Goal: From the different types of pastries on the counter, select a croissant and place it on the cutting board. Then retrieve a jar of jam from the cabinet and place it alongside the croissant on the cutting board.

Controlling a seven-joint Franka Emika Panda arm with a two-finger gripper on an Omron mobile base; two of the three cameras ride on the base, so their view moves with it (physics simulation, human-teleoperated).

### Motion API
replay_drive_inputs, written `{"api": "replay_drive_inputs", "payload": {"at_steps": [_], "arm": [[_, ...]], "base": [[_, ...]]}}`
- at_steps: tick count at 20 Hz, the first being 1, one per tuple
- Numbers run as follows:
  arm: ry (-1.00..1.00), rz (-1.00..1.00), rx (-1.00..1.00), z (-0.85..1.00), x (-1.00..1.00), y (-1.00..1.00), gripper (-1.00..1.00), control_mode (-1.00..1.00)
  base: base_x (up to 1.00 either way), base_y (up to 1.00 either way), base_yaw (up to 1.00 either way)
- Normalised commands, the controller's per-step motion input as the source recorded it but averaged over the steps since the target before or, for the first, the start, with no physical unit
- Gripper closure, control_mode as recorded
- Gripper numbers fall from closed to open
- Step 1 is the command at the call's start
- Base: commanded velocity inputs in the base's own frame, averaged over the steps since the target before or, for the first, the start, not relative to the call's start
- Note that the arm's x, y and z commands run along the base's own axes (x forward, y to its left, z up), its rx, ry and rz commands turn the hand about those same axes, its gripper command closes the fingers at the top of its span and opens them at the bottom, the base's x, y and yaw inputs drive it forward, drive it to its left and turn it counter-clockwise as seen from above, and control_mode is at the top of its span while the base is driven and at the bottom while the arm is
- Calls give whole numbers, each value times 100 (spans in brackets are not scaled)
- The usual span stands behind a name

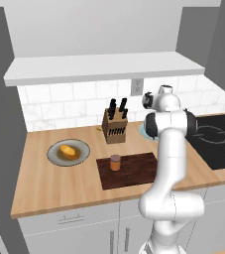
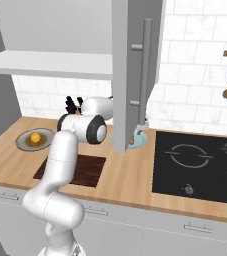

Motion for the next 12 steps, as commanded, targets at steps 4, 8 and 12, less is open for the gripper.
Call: {"api": "replay_drive_inputs", "payload": {"at_steps": [4, 8, 12], "arm": [[2, 15, 0, -30, 0, 0, -100, -100], [0, 13, 0, -23, 0, 1, -100, -100], [1, 12, 0, -11, 0, 11, -100, -100]], "base": [[0, 0, 0], [0, 0, 0], [0, 0, 0]]}}
